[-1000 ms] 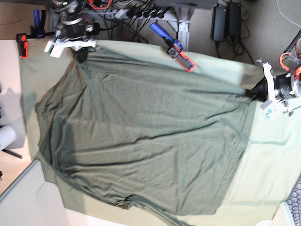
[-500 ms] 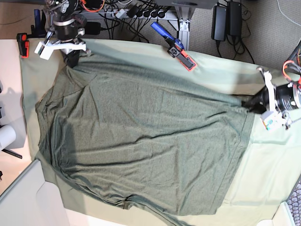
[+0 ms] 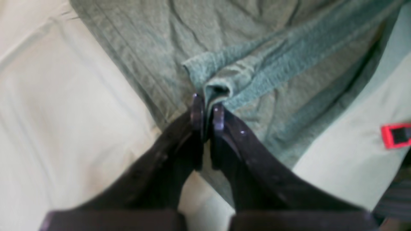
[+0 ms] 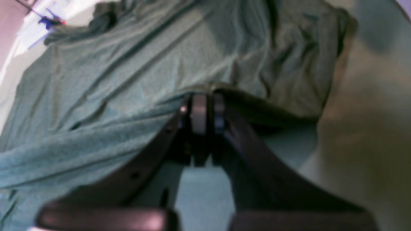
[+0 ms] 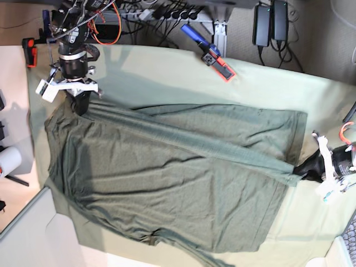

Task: Fold the T-shirt properly
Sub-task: 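Lift both held edges and pull them apart to stretch the shirt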

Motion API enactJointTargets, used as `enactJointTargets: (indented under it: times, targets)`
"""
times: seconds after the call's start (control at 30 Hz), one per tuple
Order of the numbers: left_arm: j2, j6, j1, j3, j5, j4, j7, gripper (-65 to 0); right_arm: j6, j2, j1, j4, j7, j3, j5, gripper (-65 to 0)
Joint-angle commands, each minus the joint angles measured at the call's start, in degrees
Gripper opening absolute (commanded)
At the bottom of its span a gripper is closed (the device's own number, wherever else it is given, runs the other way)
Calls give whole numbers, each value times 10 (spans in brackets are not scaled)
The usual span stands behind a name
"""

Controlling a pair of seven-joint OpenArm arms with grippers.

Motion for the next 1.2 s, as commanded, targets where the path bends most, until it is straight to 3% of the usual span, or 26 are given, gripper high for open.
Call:
enactJointTargets:
  times: [0.0,0.27,0.5,0.7,0.8,0.83,0.9,0.97,1.03,1.17]
  targets:
    - [-6,2,-24,8,4,-12,-12,-650,1,8,11,3,16,4,-3,-650]
    - [62,2,-122,41,13,-171,-13,-650,40,32,85,-87,21,3,-16,-650]
    - [78,2,-142,41,13,-236,-13,-649,61,67,148,-179,26,-13,-24,-650]
    - [78,2,-142,40,9,-262,-19,-389,61,76,188,-242,42,-67,-60,-650]
    - [78,7,-142,40,9,-262,-4,-344,61,75,199,-251,42,-91,-60,-650]
    - [77,13,-142,40,9,-262,2,-344,61,75,201,-251,42,-97,-60,-605]
    - [73,16,-142,40,-2,-262,17,-344,61,74,204,-251,42,-98,-68,-418]
    - [65,13,-140,34,-22,-261,32,-345,61,74,204,-251,42,-97,-77,-282]
    - [52,2,-135,23,-35,-251,41,-345,61,74,204,-251,37,-96,-77,-245]
    - [20,2,-101,-3,-65,-196,61,-345,61,74,203,-247,12,-93,-73,-245]
